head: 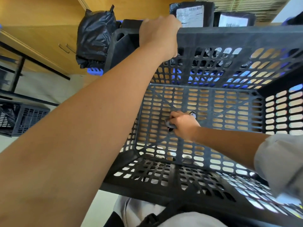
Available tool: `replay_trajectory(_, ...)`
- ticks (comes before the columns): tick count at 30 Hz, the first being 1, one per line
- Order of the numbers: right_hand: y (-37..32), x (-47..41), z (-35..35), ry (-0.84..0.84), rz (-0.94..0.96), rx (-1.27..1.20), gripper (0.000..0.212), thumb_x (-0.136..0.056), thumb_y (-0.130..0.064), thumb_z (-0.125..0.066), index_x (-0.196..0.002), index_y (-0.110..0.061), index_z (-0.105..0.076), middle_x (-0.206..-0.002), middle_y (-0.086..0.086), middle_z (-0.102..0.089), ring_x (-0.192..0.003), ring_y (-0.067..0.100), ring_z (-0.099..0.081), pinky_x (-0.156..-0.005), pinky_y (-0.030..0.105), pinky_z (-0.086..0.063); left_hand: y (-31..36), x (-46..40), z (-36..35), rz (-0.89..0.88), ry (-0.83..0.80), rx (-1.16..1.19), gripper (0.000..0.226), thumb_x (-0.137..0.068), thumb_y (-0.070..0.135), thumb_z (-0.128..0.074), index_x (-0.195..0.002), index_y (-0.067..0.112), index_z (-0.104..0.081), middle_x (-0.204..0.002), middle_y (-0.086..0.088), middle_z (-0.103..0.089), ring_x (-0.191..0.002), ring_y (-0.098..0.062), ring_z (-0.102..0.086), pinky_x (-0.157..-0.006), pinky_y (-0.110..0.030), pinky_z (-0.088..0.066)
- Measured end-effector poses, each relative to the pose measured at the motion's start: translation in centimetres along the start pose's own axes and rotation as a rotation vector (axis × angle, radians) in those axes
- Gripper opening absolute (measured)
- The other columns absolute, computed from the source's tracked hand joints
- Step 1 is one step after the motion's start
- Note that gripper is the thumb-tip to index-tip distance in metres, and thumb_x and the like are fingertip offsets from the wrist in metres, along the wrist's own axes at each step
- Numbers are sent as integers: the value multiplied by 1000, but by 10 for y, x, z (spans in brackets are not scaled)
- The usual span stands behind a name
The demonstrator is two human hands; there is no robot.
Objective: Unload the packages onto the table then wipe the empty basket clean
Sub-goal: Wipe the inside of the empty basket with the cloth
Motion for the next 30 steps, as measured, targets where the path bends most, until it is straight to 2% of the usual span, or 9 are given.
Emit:
replay_trajectory(5, -19, 26, -17, -110, 147, 24, 10, -85, -13, -62, -87, -21, -68, -107, -5, -56, -106, 18, -49, -79, 32, -26, 1, 1, 0, 0, 2, 3, 23, -78, 20, -80, -98, 20, -68, -83, 1, -57, -77, -26, -51, -76, -32, -29)
replay_trajectory(8, -36, 50, -39, -158, 286, -51, 21, -76, -10, -68, -92, -22, -74, -106, -2, -63, -101, 23, -56, -88, 38, -41, 1, 1, 0, 9, -4, 7, 23, -78, 20, -81, -97, 21, -68, -84, 1, -59, -78, -26, -52, -77, -32, -28)
replay_trajectory(10, -37, 56, -48, -172, 331, -103, 23, -67, -7, -71, -87, -18, -74, -96, 1, -63, -93, 26, -58, -89, 41, -46, 1, 1, 0, 10, -1, 5, 24, -78, 21, -81, -98, 22, -68, -85, 1, -59, -79, -27, -52, -77, -32, -29)
replay_trajectory(14, -39, 47, -36, -360, 315, -80, 27, -82, -6, -64, -105, -18, -74, -104, -1, -60, -103, 21, -52, -92, 31, -36, 1, 0, -1, 21, -4, -4, 26, -79, 24, -81, -101, 21, -68, -87, 0, -60, -81, -26, -51, -79, -33, -29)
replay_trajectory(18, -42, 34, -9, -631, 128, -339, 30, -89, -4, -58, -104, -22, -76, -93, -16, -65, -98, 21, -61, -85, 39, -51, 1, -2, 1, 28, 4, -12, 27, -78, 23, -82, -100, 21, -68, -84, 0, -59, -80, -26, -51, -78, -33, -27)
replay_trajectory(20, -42, 35, 10, -671, 18, -566, 34, -88, -5, -63, -100, -33, -77, -99, -12, -73, -99, 30, -65, -80, 42, -53, 0, -1, 0, 31, -10, -13, 27, -78, 23, -82, -101, 21, -67, -85, 1, -59, -81, -26, -50, -78, -34, -27)
replay_trajectory(24, -23, 45, 52, -508, -351, -1019, 25, -88, -12, -70, -105, -30, -72, -111, 9, -70, -100, 34, -67, -84, 45, -59, 4, 4, 2, 15, -13, -17, 28, -77, 21, -82, -102, 22, -68, -86, 1, -60, -81, -25, -50, -79, -36, -26)
replay_trajectory(27, -7, 49, 79, -362, -501, -1146, 25, -85, -19, -74, -108, -25, -66, -108, 16, -71, -92, 34, -70, -85, 45, -57, 1, 10, 5, -32, -33, 12, 33, -78, 19, -79, -108, 24, -65, -94, 1, -64, -85, -26, -53, -81, -37, -26)
replay_trajectory(30, -1, 53, 102, -250, -587, -1303, 29, -80, -18, -74, -106, -8, -66, -91, 14, -74, -76, 28, -71, -78, 39, -55, -2, 12, 12, -88, -111, 75, 64, -78, 29, -79, -136, 32, -51, -127, -1, -60, -117, -28, -50, -94, -40, -30)
Point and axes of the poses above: each hand's wrist, its own x-axis away from the middle knuckle, its own z-axis out of the back of the hand, y = z × x, the point moved 1 cm from there along -x, towards the middle knuckle
